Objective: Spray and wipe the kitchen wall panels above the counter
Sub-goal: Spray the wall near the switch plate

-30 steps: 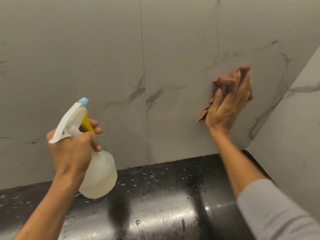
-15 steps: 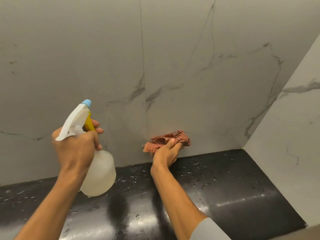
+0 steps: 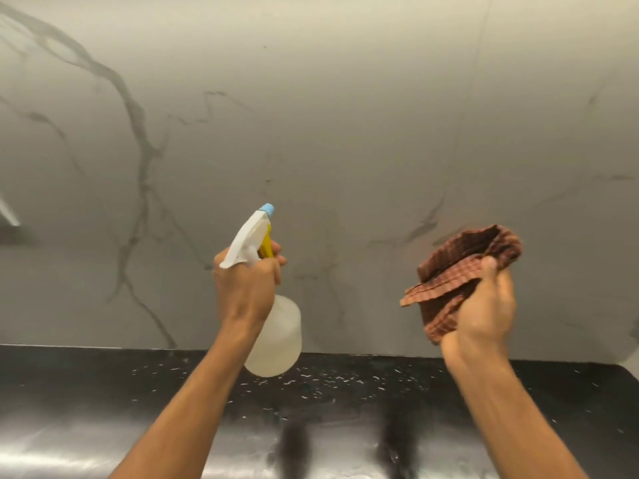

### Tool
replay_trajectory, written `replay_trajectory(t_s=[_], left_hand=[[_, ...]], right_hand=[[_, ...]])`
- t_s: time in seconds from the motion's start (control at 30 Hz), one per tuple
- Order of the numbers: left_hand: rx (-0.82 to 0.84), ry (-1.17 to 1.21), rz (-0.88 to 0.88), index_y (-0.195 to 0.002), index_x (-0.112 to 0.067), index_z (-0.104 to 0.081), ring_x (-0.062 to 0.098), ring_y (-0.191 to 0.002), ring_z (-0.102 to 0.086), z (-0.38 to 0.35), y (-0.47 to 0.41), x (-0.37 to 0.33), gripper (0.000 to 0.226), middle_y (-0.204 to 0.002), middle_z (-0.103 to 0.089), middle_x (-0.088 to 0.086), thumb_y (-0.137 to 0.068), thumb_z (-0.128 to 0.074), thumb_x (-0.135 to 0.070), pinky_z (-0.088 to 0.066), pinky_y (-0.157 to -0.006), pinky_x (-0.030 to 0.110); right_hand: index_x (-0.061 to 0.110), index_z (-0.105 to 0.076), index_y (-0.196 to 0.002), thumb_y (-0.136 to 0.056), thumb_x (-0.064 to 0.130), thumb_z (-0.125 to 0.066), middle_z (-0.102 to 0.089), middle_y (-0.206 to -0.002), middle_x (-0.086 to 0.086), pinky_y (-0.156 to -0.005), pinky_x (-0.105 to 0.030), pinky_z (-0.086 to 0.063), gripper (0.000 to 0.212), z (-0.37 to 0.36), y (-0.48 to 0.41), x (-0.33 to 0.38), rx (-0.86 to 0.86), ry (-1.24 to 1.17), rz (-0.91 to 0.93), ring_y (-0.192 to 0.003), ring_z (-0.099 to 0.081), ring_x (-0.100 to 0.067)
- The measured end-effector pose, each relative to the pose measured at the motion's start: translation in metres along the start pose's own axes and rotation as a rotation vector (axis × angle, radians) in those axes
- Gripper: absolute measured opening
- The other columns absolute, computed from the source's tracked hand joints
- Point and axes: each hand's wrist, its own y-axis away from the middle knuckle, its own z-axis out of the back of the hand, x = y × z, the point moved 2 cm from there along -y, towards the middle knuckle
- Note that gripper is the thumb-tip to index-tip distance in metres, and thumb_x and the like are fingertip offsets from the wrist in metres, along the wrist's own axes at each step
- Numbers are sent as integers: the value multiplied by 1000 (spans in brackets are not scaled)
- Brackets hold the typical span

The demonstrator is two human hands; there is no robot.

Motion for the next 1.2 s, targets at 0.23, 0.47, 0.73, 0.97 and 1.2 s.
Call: replay_trajectory(t_s=[0.23,0.47,0.73,0.97,1.2], left_hand=[[-35,-45,-69,-60,-19,-64,31,-77,-72,52,-40,-26,27,-60,-70,-5,-53,-50,3,-60,-76,51],[-30,-105,-54,-57,-11,-61,18,-37,-55,67,-71,-45,18,-49,-55,3,-56,-49,3,-55,-53,37],[177,-196,-102,-60,1,-61,27,-46,-60,76,-84,-42,15,-53,-58,8,-54,-47,3,-59,-59,47],[318,-168,-17,-60,0,-61,20,-50,-65,83,-82,-19,16,-63,-60,19,-53,-49,9,-50,-51,28],[220,-110,27,-57,-6,-60,20,-58,-70,96,-88,5,17,-59,-61,5,-50,-47,2,-45,-42,20]], right_hand=[[27,-64,-100,-111,28,-35,-75,-78,15,-61,-23,-58,31,-15,23,3,-29,34,-28,-74,-73,-2],[24,-63,-118,-110,29,-36,-72,-99,7,-82,-35,-57,29,-51,36,-1,-14,117,-1,-91,-71,-9],[32,-65,-101,-110,30,-36,-75,-89,12,-78,-35,-60,31,-78,39,-4,22,136,51,-85,-74,-8],[25,-62,-118,-110,29,-36,-72,-109,5,-92,-40,-57,28,-94,45,-11,-4,163,112,-103,-70,-14],[17,-61,-120,-109,26,-39,-69,-102,8,-83,-25,-58,26,-118,47,-2,-35,182,273,-94,-69,-5]])
